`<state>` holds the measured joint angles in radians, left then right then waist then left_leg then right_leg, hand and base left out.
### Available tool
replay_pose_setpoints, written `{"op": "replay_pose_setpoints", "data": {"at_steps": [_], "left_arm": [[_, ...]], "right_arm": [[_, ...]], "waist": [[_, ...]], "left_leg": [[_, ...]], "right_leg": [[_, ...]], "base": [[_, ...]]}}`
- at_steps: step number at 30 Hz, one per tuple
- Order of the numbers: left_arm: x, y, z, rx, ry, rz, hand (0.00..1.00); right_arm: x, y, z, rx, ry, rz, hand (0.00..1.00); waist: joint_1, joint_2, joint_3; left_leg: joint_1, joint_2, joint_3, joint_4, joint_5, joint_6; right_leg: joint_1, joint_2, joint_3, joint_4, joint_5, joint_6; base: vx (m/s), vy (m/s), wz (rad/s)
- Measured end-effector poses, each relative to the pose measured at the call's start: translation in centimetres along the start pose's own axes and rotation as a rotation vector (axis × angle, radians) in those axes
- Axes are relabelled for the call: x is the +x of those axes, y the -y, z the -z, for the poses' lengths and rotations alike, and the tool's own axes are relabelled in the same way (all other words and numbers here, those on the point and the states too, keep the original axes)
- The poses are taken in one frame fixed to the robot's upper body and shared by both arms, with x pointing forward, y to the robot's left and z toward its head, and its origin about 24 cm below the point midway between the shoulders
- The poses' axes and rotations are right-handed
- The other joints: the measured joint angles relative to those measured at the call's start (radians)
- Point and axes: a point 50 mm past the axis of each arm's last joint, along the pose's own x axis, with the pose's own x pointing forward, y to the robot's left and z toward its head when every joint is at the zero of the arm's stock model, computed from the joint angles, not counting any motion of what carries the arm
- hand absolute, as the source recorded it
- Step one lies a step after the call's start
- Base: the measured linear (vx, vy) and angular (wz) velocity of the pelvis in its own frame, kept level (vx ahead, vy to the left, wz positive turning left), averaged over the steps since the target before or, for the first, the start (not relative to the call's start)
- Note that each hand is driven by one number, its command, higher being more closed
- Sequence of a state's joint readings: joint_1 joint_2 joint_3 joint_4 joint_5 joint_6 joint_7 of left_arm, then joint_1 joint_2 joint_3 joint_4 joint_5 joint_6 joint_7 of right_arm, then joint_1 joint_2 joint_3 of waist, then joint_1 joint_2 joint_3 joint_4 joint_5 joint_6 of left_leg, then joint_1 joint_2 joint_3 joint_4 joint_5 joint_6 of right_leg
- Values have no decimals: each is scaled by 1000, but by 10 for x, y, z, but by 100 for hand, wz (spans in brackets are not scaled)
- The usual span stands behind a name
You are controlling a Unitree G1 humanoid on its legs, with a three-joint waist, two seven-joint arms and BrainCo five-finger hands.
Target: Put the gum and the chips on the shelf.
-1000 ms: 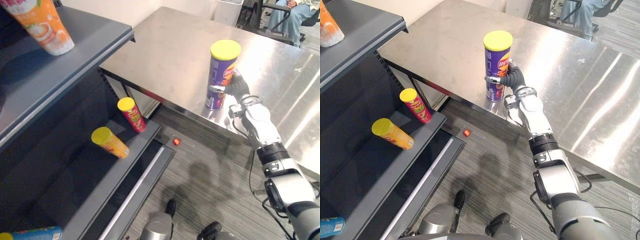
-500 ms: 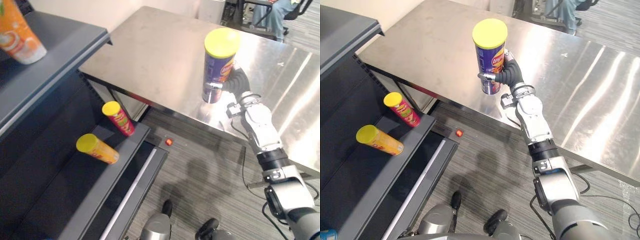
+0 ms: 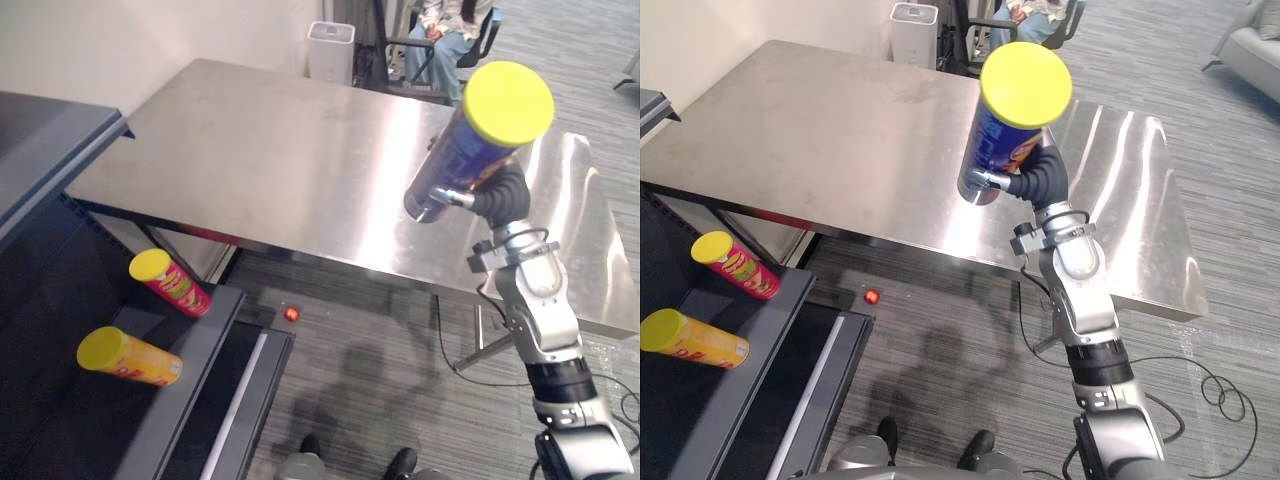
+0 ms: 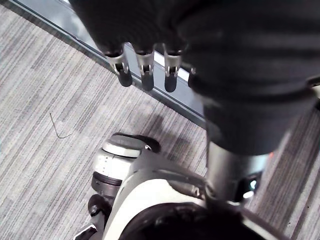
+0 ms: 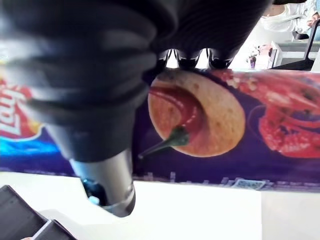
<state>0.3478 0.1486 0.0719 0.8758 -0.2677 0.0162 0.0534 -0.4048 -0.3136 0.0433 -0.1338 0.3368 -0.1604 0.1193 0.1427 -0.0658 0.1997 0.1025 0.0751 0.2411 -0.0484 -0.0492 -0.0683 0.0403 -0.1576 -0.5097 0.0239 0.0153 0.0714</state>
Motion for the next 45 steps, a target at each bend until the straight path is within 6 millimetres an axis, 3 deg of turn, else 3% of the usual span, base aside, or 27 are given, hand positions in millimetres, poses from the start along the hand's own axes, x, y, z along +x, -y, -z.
{"op": "replay_pose_setpoints", "data": {"at_steps": [6, 14, 18, 23, 24, 27, 28, 29, 32, 34, 35, 38, 40, 42, 45], "left_arm": [[0, -1, 2, -17, -2, -25, 0], [0, -2, 7, -60, -24, -60, 0], [1, -1, 4, -107, -33, -72, 0], [-1, 5, 9, -210, -39, -85, 0], [-2, 9, 11, -244, -44, -79, 0], [-3, 15, 13, -303, -49, -54, 0], [-2, 15, 14, -309, -54, -52, 0], [-3, 18, 17, -316, -68, -45, 0], [-4, 15, 23, -308, -88, -51, 0], [-6, 12, 31, -273, -111, -62, 0], [-7, 15, 34, -268, -119, -56, 0], [-7, 14, 35, -258, -125, -54, 0], [-6, 14, 34, -213, -127, -51, 0], [-6, 13, 36, -188, -130, -52, 0], [-6, 14, 34, -205, -107, -54, 0]], "right_arm": [[-30, -4, 13, 70, -78, 11, 100], [-43, -10, 14, 137, -86, 26, 100], [-45, -13, 17, 156, -95, -6, 100], [-36, -23, 34, 187, -149, -47, 100], [-32, -23, 38, 187, -160, -50, 100], [-34, -16, 43, 167, -188, -25, 100], [-35, -9, 41, 151, -184, -11, 100], [-41, 0, 41, 135, -190, 37, 100], [-45, 8, 41, 122, -195, 83, 100], [-49, 14, 39, 101, -201, 101, 100], [-50, 15, 40, 91, -212, 96, 100], [-59, 11, 43, 112, -230, 108, 100], [-67, 10, 44, 122, -244, 132, 100], [-67, 11, 44, 120, -242, 151, 100], [-66, 16, 42, 104, -230, 186, 100]], "waist": [[-7, 6, -29], [-30, 8, -43], [-34, 15, -52], [-22, 30, -51], [-14, 43, -43], [-20, 60, -45], [-32, 64, -51], [-29, 80, -56], [-47, 76, -59], [-59, 106, -79], [-51, 126, -91], [-57, 115, -99], [-73, 103, -115], [-90, 101, -115], [-73, 98, -113]], "left_leg": [[29, 8, 45, -9, -4, -2], [37, 13, 67, 2, -22, 0], [-28, 20, 7, 80, -42, -2], [-120, 26, -85, 211, -41, -3], [-147, 27, -39, 237, -22, -20], [-163, -3, 165, 174, 105, 22], [-153, 6, 285, 172, 82, 82], [-137, 70, 548, 352, -46, 186], [-62, 82, 677, 435, -102, 171], [1, 113, 661, 375, -72, 132], [-11, 83, 633, 304, -67, 111], [-10, 21, 577, 135, -39, 91], [-1, -24, 491, -21, 27, 99], [-9, -30, 448, -40, 40, 108], [2, -36, 427, -37, 40, 110]], "right_leg": [[12, 19, 36, -27, 16, -3], [15, 21, 43, -24, 14, -3], [19, 16, -16, -22, 7, -5], [78, 21, -149, -57, 3, -10], [99, 19, -191, -54, -6, -12], [144, -11, -328, -60, -37, -22], [140, -18, -397, -58, -38, -33], [149, -32, -476, -42, -45, -38], [165, -77, -559, -33, -50, -30], [148, -92, -612, -1, -49, -27], [121, -101, -617, 24, -47, -27], [99, -101, -652, 39, -35, -20], [86, -111, -687, 90, -34, -19], [86, -132, -667, 138, -41, -28], [85, -183, -630, 235, -43, -30]], "base": [[-16, -16, -20], [0, -2, -6], [27, -13, 39], [-29, -36, 81], [-138, -31, 133], [-145, 8, 136], [-217, 143, 180], [-192, 152, 154], [-85, 80, 130], [-78, 168, 112], [-104, 241, 56], [-135, 182, 67], [-108, 83, 86], [-46, -29, 84], [-25, -15, 38]]}}
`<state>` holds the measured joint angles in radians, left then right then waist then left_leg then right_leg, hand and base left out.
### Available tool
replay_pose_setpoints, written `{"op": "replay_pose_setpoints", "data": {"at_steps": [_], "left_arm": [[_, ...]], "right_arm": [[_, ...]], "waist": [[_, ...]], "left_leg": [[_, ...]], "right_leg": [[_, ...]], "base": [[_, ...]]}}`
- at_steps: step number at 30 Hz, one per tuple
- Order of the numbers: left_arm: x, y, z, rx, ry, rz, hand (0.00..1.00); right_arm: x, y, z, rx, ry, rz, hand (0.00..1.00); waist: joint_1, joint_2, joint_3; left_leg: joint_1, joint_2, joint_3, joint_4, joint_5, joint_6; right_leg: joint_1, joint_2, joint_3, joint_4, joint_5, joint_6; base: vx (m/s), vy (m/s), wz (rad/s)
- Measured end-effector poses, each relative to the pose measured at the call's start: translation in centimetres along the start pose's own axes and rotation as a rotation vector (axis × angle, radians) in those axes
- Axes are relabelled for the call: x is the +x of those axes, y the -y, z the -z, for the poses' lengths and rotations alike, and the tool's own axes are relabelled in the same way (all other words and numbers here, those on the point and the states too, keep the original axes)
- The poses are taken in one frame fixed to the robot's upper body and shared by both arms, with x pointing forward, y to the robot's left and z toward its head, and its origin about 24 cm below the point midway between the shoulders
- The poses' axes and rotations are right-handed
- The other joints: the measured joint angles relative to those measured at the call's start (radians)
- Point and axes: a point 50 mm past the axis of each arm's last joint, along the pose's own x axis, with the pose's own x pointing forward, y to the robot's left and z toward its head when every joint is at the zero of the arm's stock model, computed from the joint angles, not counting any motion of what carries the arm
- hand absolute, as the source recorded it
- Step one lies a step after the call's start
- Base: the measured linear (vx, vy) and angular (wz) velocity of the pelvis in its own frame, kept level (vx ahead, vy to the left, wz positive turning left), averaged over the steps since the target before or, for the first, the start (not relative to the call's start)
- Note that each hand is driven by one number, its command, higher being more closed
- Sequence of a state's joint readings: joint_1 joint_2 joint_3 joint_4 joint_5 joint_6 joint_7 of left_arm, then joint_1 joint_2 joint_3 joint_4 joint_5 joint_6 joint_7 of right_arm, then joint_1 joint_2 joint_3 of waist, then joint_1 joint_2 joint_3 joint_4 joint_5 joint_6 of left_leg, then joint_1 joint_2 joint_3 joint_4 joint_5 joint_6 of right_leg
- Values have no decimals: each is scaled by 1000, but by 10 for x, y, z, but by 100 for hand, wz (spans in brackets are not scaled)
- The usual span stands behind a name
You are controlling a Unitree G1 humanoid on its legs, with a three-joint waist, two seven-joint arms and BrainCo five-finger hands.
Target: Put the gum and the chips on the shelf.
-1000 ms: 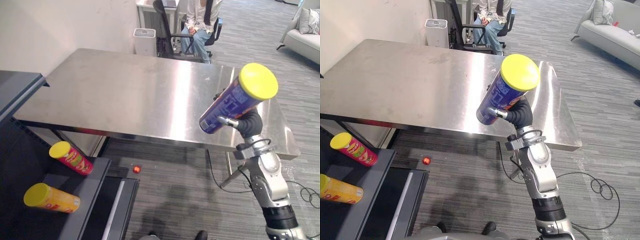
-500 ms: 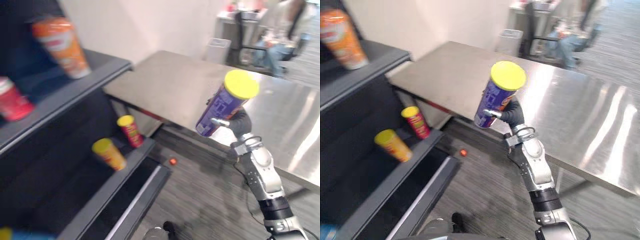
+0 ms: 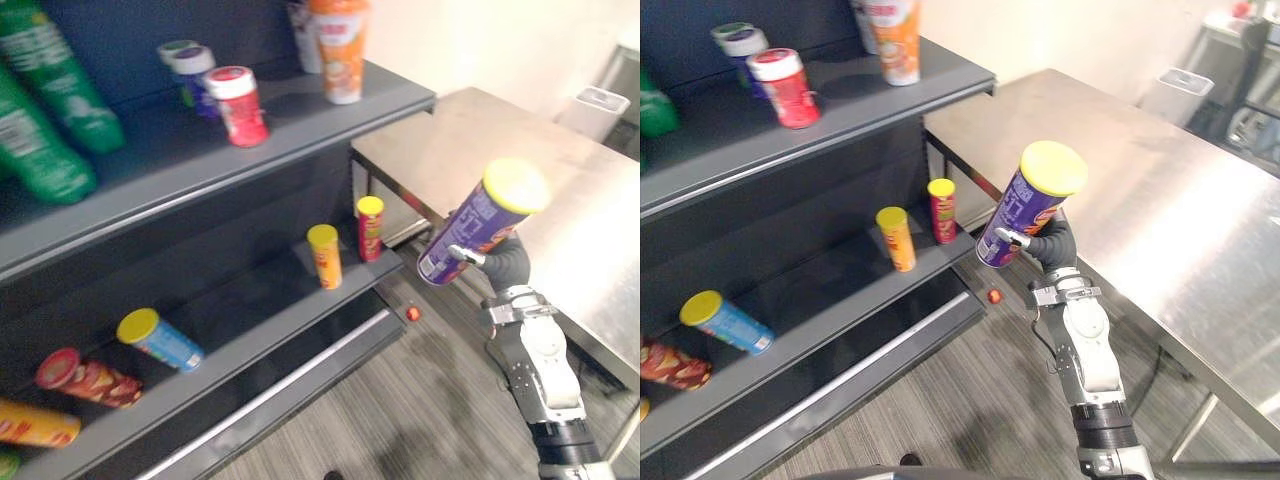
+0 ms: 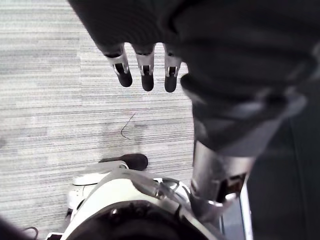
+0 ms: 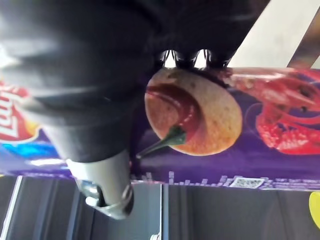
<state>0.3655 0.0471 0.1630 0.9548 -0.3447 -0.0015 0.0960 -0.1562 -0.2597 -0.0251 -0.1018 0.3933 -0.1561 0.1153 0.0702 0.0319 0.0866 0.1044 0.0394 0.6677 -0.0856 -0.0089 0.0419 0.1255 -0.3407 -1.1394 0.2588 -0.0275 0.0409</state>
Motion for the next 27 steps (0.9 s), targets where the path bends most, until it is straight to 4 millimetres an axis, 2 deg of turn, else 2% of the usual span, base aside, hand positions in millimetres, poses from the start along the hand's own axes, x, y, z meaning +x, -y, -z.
{"op": "replay_pose_setpoints", "data": {"at_steps": [2, 4, 5, 6, 7, 8, 10, 11, 13, 14, 16, 17, 19, 20, 21, 23, 24, 25, 27], "left_arm": [[0, 0, -2, -4, 13, 1, 0], [0, 0, -2, 7, 17, 9, 0], [1, -1, -5, 22, 23, 10, 0], [2, -3, -9, 46, 26, 10, 0], [2, -3, -11, 46, 29, 9, 0], [3, -5, -15, 39, 25, 9, 0], [5, -3, -24, 43, 29, 19, 0], [6, -1, -27, 44, 29, 26, 0], [7, 0, -30, 48, 30, 33, 0], [7, 1, -31, 48, 32, 36, 0], [7, -2, -32, 44, 36, 34, 0], [7, -2, -33, 33, 39, 36, 0], [5, -6, -34, 3, 56, 29, 0], [5, -7, -34, -1, 62, 26, 0], [5, -3, -33, -7, 64, 34, 0], [5, -1, -29, -17, 58, 35, 0], [4, 0, -28, -24, 54, 35, 0], [4, 1, -26, -41, 52, 35, 0], [3, 1, -24, -48, 53, 32, 0]], "right_arm": [[0, 0, -2, 0, 15, 3, 100], [0, 1, -3, -5, 31, 5, 100], [-2, 2, -3, -5, 26, 2, 100], [-5, 3, -1, -5, 16, -2, 100], [-8, 4, 1, -5, 6, -2, 100], [-15, 7, 5, -8, -17, 10, 100], [-28, 14, 6, -17, -40, 38, 100], [-31, 15, 5, -22, -37, 42, 100], [-32, 13, 3, -22, -27, 29, 100], [-32, 12, 2, -22, -24, 24, 100], [-32, 11, 2, -21, -19, 3, 100], [-32, 11, 2, -21, -18, -1, 100], [-30, 7, 3, -11, -18, -27, 100], [-29, 7, 2, -9, -16, -32, 100], [-24, 7, 4, -3, -14, -34, 100], [-20, 7, 8, 0, -24, -30, 100], [-19, 8, 10, 1, -31, -25, 100], [-20, 10, 15, 4, -56, -6, 100], [-20, 10, 21, 6, -83, 4, 100]], "waist": [[8, -4, 2], [9, -5, 3], [8, -15, 12], [-2, -30, 24], [-9, -36, 29], [-23, -34, 33], [-41, -37, 34], [-40, -42, 35], [-40, -47, 37], [-39, -52, 38], [-37, -72, 38], [-36, -79, 39], [-8, -98, 40], [-4, -104, 40], [-2, -87, 41], [-1, -66, 39], [-4, -64, 41], [-8, -48, 47], [-7, -47, 47]], "left_leg": [[8, -11, -3, -1, -3, 2], [5, -22, -10, -4, -35, 6], [2, -36, -23, -6, -47, 6], [1, -48, -45, -5, -50, 11], [-1, -49, -64, 0, -51, 11], [-12, -44, -126, 4, -48, 9], [-50, -27, -221, 23, -42, 8], [-65, -27, -257, 28, -37, 1], [-86, -29, -301, 40, -33, -6], [-87, -30, -309, 40, -30, -10], [-101, -35, -338, 44, -16, -32], [-103, -38, -352, 49, -11, -38], [-104, -51, -364, 57, 0, -30], [-104, -55, -370, 56, 4, -29], [-102, -42, -382, 49, 18, -35], [-97, -25, -391, 19, 47, -39], [-95, -21, -398, 4, 56, -44], [-83, -10, -408, -14, 72, -50], [-80, 3, -408, -16, 75, -56]], "right_leg": [[-7, -40, 10, 61, -5, 0], [-35, -91, 30, 156, -19, -12], [-58, -135, 66, 233, -19, -20], [-89, -157, 172, 284, -12, -32], [-107, -151, 250, 295, -8, -42], [-145, -94, 428, 279, -30, -42], [-169, 34, 663, 196, -82, -14], [-177, 81, 753, 145, -93, 2], [-176, 122, 837, 78, -91, 6], [-172, 130, 856, 57, -89, 10], [-139, 137, 858, -42, -55, 61], [-120, 137, 844, -74, -47, 73], [-80, 136, 814, -166, -25, 83], [-72, 136, 807, -178, -29, 88], [-61, 153, 788, -191, -30, 90], [-63, 174, 773, -199, -33, 85], [-61, 181, 765, -203, -33, 84], [-48, 196, 751, -209, -33, 84], [-44, 207, 750, -212, -33, 84]], "base": [[-19, 55, 2], [-23, 81, -1], [-60, 81, 19], [-66, 58, 36], [-27, -8, 71], [23, -56, 92], [47, -54, 127], [45, -18, 110], [46, 1, 84], [64, -4, 91], [75, -40, 93], [87, -85, 76], [88, -117, 37], [79, -153, 22], [72, -171, 17], [58, -159, 12], [52, -136, 21], [34, -108, 17], [24, -100, 2]]}}
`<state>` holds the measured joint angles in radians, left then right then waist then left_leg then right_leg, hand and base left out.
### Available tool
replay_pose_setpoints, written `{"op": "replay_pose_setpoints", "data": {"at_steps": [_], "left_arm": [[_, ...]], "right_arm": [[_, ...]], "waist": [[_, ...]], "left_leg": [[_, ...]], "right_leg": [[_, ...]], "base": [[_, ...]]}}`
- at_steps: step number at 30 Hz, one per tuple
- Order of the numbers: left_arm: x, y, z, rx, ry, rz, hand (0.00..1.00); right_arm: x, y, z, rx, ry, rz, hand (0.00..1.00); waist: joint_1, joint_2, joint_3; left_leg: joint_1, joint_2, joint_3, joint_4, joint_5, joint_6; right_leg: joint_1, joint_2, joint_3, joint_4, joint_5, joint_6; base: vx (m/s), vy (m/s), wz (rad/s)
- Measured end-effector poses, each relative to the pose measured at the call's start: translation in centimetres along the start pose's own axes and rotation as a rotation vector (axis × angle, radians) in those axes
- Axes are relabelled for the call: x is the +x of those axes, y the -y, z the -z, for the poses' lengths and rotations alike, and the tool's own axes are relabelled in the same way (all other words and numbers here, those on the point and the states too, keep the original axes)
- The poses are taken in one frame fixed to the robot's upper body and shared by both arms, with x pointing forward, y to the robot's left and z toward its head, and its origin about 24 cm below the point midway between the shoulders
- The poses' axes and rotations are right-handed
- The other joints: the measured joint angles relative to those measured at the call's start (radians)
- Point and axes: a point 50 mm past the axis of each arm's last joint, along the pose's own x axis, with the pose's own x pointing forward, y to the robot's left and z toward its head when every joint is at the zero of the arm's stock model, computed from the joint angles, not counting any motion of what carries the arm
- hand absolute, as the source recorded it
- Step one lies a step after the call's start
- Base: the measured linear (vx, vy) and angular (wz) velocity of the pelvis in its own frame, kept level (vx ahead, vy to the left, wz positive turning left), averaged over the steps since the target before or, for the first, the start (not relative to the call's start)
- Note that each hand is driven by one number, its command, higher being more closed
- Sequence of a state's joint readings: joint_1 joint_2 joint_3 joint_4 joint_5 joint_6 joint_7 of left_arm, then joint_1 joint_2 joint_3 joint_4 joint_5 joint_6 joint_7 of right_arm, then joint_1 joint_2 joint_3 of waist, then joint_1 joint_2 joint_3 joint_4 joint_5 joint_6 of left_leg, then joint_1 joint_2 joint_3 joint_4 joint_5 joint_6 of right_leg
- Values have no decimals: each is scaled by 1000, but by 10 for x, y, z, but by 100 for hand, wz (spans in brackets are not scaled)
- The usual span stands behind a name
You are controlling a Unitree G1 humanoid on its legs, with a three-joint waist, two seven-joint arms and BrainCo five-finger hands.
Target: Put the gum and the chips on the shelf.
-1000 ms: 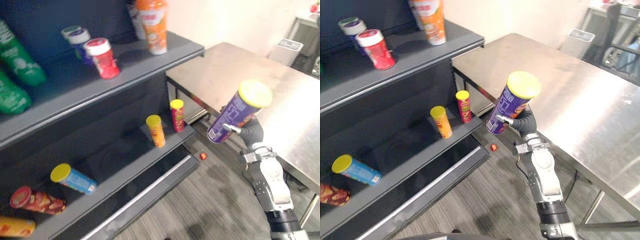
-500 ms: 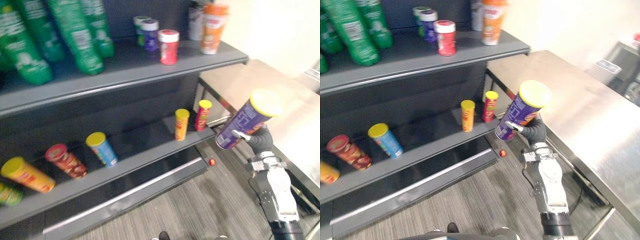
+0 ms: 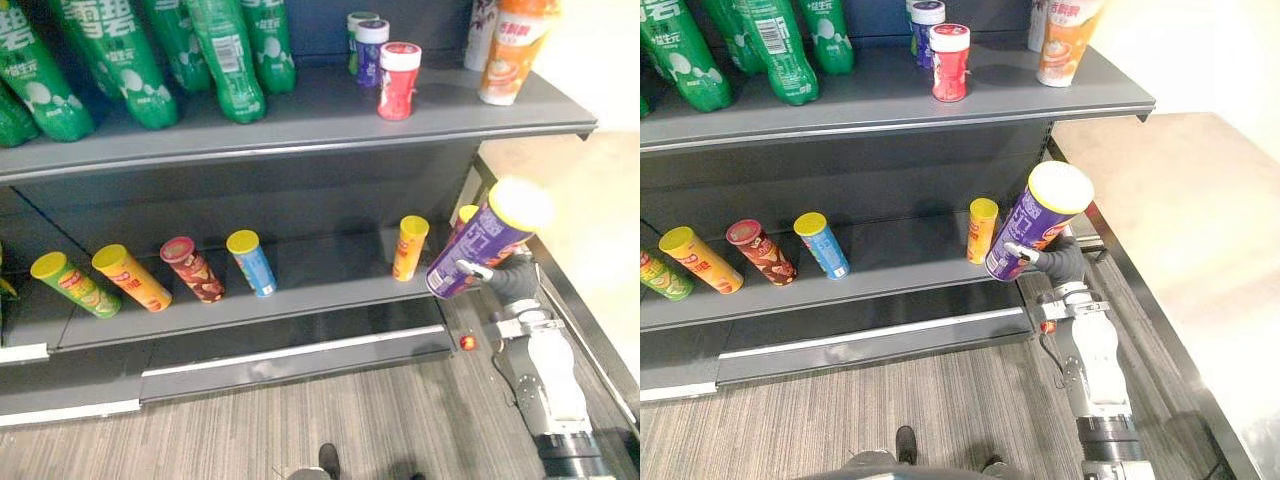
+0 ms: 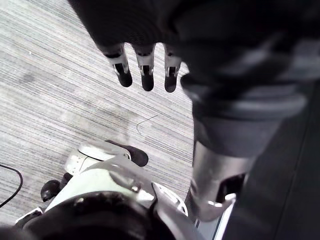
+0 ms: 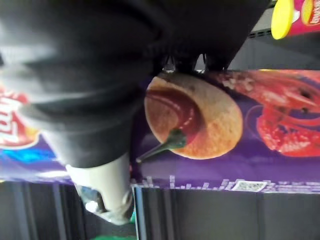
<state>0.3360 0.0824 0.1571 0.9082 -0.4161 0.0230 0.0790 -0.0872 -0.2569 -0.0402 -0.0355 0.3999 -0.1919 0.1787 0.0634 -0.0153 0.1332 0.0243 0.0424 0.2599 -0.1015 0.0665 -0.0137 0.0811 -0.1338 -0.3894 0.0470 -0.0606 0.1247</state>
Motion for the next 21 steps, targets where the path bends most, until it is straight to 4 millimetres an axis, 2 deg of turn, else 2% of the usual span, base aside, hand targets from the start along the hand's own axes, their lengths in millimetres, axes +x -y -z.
{"op": "replay_pose_setpoints", "data": {"at_steps": [4, 7, 11, 13, 16, 21], "left_arm": [[0, 0, -1, 9, 9, 1, 0], [0, 3, -5, 19, 23, 16, 0], [3, 16, -20, 34, 59, 60, 0], [5, 28, -34, 37, 96, 98, 0], [5, 38, -47, 44, 134, 137, 0], [3, 51, -59, 46, 172, 203, 0]], "right_arm": [[5, -8, 5, 4, -15, -10, 100], [19, -17, 4, -28, -7, -46, 100], [51, -38, -17, -26, 95, -111, 100], [72, -48, -32, -60, 152, -131, 100], [90, -53, -44, -92, 191, -123, 100], [112, -62, -65, -116, 254, -104, 100]], "waist": [[-7, 7, 8], [-7, 11, 30], [-4, 24, 79], [0, 38, 134], [22, 53, 182], [30, 77, 266]], "left_leg": [[-2, 3, 1, 0, 1, -1], [-10, -3, 2, 0, 1, 0], [-64, -6, -4, 1, 15, 6], [-99, -9, -25, 6, 33, 12], [-135, -12, -38, 6, 49, 16], [-187, -25, -80, 7, 75, 20]], "right_leg": [[0, 4, 2, -5, -3, -5], [-9, -2, 8, -5, 0, -10], [-70, -6, 7, 19, 9, -22], [-106, -12, -3, 47, 8, -24], [-150, -21, -14, 84, 1, -34], [-215, -47, -29, 167, -31, -44]], "base": [[15, -39, -3], [-21, 25, 0], [-62, 47, 5], [-72, 43, 22], [-45, 21, 18], [-4, 6, 28]]}}
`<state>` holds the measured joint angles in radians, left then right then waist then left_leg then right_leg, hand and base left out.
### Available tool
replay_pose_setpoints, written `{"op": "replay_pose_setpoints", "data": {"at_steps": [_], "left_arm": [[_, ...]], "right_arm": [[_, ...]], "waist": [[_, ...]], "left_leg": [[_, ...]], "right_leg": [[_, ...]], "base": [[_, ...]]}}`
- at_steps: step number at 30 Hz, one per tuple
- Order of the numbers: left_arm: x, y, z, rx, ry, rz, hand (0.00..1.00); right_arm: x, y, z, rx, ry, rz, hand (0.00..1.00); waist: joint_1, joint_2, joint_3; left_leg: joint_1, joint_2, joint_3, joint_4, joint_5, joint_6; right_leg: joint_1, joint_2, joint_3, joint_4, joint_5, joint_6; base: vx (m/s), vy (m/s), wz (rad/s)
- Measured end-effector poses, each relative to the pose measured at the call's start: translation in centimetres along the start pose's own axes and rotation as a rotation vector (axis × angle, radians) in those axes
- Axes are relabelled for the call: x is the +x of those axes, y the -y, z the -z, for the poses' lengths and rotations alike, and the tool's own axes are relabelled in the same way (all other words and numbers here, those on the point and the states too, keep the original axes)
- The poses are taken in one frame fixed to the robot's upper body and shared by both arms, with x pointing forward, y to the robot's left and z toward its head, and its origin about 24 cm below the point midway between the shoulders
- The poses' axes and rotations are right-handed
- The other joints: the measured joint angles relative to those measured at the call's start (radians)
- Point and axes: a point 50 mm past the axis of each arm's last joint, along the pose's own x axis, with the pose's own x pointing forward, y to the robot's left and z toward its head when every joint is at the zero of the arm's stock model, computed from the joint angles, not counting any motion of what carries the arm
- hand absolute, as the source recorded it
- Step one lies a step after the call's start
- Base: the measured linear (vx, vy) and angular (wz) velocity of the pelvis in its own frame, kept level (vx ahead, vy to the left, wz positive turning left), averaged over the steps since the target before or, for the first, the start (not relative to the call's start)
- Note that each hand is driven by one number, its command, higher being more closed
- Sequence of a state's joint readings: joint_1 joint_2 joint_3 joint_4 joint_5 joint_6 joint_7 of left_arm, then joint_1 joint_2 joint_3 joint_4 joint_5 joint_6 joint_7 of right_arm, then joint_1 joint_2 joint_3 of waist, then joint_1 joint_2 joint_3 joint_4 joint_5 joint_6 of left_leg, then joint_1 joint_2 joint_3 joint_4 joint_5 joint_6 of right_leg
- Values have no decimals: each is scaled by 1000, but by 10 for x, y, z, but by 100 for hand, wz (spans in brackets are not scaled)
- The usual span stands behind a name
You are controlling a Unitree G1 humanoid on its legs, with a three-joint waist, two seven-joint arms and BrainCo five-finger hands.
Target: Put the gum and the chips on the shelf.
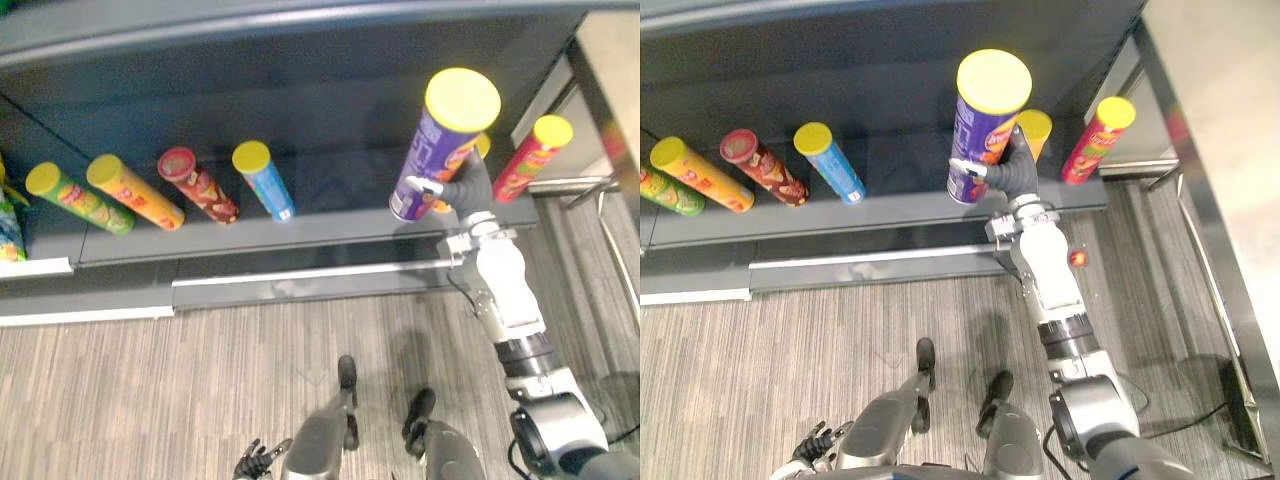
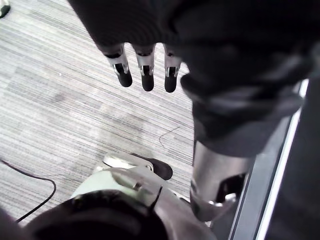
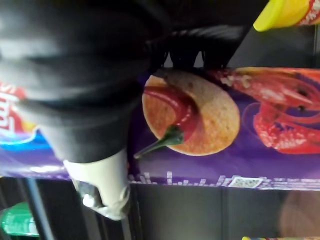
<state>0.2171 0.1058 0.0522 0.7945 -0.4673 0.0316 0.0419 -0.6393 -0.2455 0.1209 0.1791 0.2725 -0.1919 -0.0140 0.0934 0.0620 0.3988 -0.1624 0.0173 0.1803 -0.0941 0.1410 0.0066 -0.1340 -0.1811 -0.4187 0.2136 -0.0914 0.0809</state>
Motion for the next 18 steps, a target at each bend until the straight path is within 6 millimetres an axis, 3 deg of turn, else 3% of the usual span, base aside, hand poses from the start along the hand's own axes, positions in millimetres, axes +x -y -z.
{"op": "replay_pose_setpoints", "data": {"at_steps": [11, 13, 18], "left_arm": [[3, 19, -9, 61, 15, 87, 0], [4, 24, -11, 82, 19, 108, 0], [5, 33, -14, 95, 26, 145, 0]], "right_arm": [[27, 8, -2, -144, 8, 68, 100], [29, 18, -1, -184, -4, 101, 100], [38, 33, -3, -238, -6, 175, 100]], "waist": [[29, 59, 63], [48, 75, 71], [53, 111, 88]], "left_leg": [[-110, -27, -55, 100, -4, -1], [-130, -31, -57, 107, 1, -2], [-187, -36, -77, 134, 10, -4]], "right_leg": [[-123, -81, -28, 221, -108, -12], [-153, -94, -29, 256, -122, -18], [-208, -115, -42, 312, -145, -28]], "base": [[0, -40, 20], [-41, -86, 9], [-27, -73, 14]]}}
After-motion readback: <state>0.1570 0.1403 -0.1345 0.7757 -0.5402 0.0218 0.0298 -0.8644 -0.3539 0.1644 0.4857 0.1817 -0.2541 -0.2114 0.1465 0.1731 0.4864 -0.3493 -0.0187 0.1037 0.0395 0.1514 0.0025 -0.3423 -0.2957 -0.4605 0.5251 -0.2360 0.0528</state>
